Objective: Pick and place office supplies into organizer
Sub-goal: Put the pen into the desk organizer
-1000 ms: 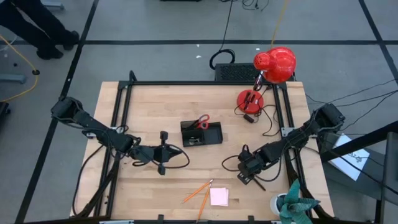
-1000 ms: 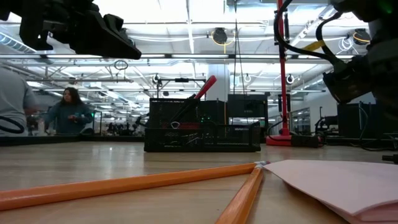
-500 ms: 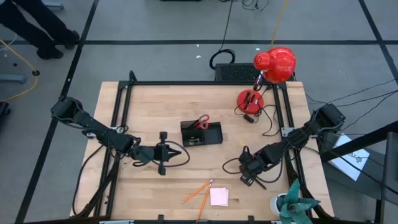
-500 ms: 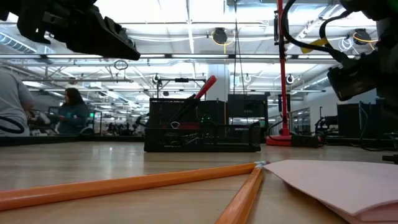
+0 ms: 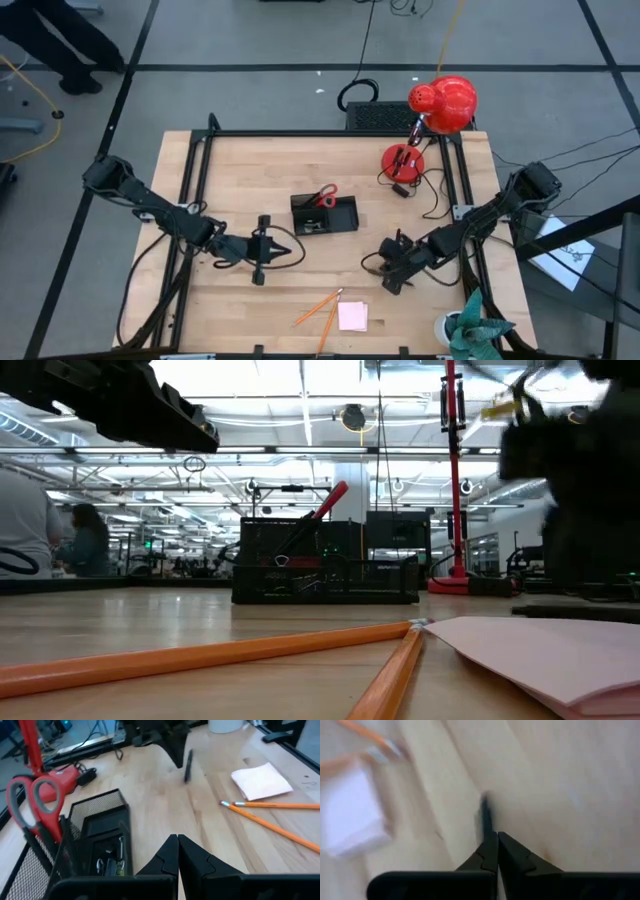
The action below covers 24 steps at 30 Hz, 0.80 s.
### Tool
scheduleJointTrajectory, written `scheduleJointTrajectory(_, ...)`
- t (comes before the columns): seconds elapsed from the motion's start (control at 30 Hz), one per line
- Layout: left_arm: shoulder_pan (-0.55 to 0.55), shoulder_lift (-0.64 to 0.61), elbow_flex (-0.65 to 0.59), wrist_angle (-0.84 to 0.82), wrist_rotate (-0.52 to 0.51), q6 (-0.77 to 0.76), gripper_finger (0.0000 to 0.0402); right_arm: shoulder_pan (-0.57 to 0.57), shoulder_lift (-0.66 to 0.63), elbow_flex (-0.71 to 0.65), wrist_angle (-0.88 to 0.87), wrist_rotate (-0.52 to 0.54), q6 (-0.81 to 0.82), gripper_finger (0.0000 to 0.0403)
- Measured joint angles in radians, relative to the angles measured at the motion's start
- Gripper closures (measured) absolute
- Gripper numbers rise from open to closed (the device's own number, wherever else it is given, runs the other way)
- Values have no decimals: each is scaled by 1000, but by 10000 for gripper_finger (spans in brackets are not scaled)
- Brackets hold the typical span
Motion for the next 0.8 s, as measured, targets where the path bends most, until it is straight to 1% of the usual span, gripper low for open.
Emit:
scheduleJointTrajectory(0.1, -12, 0, 0, 8, -11, 16, 393, -9, -16, 5, 94, 12, -75, 402)
scheduleJointTrajectory(0.2, -16, 0, 0, 22, -18, 15, 388, -19, -17, 3, 132, 7, -130, 402)
scheduleJointTrajectory(0.4, -18, 0, 0, 11, -3, 6, 364, -24, -18, 12, 104, -143, -160, 403)
scheduleJointTrajectory(0.47, -19, 0, 0, 0, -3, 4, 357, 0, -19, 64, 4, -168, -176, 402)
scheduleJointTrajectory(0.6, -19, 0, 0, -14, -3, 3, 347, 52, -19, 227, -344, -190, -208, 401)
scheduleJointTrajectory(0.63, -19, 0, 0, -12, -3, 6, 345, 58, -17, 265, -406, -189, -218, 398)
scheduleJointTrajectory(0.7, -19, 0, 0, -12, -3, 16, 344, 66, -10, 333, -474, -188, -241, 383)
scheduleJointTrajectory(0.8, -9, 0, 0, -11, -3, 34, 348, 68, 21, 390, -497, -185, -292, 346)
